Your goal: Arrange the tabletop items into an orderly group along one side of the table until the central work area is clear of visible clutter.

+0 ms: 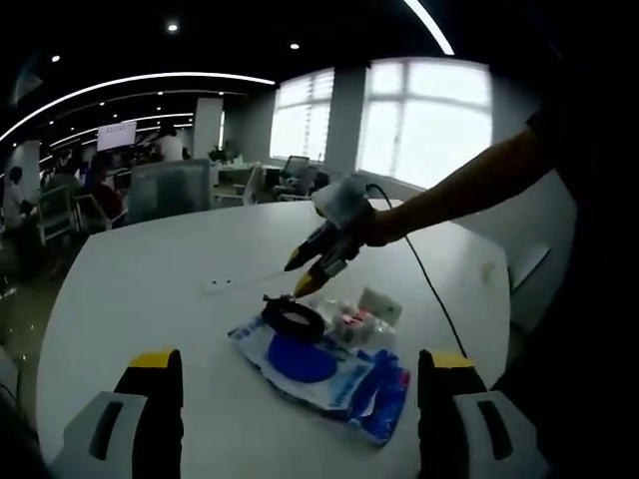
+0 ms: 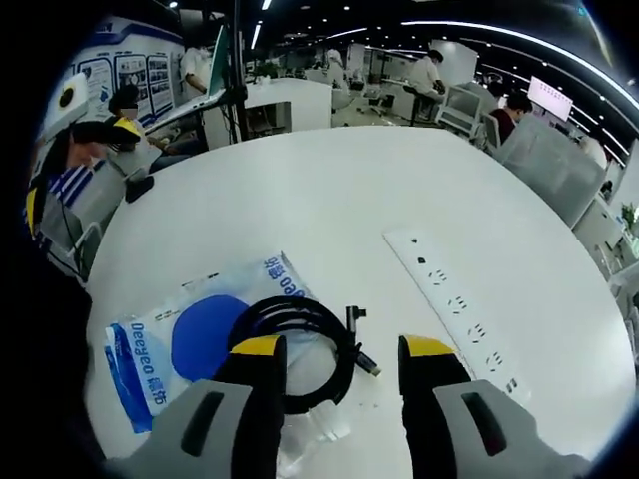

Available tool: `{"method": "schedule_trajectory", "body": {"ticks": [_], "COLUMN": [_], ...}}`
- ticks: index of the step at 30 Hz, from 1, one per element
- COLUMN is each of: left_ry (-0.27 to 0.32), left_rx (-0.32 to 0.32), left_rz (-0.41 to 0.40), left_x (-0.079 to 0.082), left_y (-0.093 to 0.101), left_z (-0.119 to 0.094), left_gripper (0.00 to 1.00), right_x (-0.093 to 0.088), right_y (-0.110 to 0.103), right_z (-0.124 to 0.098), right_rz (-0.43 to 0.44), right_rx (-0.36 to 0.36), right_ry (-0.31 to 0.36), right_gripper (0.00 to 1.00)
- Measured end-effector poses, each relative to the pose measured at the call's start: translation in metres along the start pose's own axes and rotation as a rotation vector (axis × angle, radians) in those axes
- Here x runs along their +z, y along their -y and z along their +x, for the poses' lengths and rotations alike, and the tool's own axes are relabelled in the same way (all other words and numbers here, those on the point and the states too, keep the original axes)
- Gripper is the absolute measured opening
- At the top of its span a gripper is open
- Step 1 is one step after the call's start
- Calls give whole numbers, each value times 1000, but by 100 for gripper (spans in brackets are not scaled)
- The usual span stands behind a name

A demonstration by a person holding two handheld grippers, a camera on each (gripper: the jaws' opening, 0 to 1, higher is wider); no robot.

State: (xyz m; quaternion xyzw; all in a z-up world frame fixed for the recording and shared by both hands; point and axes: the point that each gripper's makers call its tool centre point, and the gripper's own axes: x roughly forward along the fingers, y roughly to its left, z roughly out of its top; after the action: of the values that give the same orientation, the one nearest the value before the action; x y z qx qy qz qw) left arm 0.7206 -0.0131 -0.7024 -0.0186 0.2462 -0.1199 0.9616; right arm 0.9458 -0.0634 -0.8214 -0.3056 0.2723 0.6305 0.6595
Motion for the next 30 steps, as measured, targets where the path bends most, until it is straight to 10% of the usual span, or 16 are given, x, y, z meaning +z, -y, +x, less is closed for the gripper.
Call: {"method": "schedule_trajectory", "body": {"ticks": [30], "left_ry": [-78], "left_rx": [-44], "left_rz": [-11], "left_x": [-16], "left_y": [-13], "left_z": [31], "left_gripper": [97], "right_x": [-27], "right_y": [4], "right_z": [54], "right_rz": [-115], "right_rx": [50], "right_ry": [-51], "right_gripper": [18]}}
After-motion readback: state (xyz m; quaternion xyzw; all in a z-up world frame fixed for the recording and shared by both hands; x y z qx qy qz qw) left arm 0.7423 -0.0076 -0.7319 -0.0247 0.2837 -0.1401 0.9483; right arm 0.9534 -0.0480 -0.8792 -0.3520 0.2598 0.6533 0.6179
